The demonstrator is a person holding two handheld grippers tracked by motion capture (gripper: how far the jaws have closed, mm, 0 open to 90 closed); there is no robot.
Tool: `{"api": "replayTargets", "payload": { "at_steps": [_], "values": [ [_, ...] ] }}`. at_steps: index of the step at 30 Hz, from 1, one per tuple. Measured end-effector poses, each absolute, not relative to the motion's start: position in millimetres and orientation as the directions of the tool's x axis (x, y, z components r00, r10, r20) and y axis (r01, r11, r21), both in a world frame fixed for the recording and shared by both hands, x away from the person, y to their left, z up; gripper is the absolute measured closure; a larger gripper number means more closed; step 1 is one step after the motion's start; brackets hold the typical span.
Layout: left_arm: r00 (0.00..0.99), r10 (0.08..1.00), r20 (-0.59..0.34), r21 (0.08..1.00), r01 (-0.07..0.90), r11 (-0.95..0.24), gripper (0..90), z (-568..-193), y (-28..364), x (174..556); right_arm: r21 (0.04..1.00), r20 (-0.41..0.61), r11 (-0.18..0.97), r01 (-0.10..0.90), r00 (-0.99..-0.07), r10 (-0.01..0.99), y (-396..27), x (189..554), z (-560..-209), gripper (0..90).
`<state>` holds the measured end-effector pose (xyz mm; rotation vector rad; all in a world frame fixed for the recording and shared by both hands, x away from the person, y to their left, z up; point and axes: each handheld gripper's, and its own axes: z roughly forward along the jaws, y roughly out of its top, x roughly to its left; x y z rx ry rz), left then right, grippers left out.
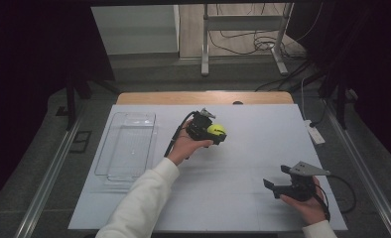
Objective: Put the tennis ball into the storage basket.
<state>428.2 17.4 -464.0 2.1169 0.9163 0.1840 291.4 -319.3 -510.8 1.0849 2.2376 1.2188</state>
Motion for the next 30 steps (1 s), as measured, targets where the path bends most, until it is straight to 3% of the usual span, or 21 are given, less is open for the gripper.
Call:
{"api": "replayTargets", "payload": {
  "at_steps": [4, 7, 30],
  "values": [
    [0.726, 0.652, -0.217, 0.741, 0.558, -0.374, 26.7, -461, 21, 425, 0.829, 0.039, 0.330, 0.451, -0.635, 0.771, -319, 291, -511, 11.1],
    [0.732, 0.657, -0.182, 0.749, 0.536, -0.390, 26.7, -459, 21, 421, 0.829, 0.039, 0.330, 0.451, -0.635, 0.771, -319, 291, -511, 11.1],
    [0.732, 0.662, -0.161, 0.781, 0.504, -0.368, 26.7, -442, 31, 412, 0.827, 0.038, 0.333, 0.453, -0.635, 0.771, -319, 292, -511, 11.1]
  ]
}}
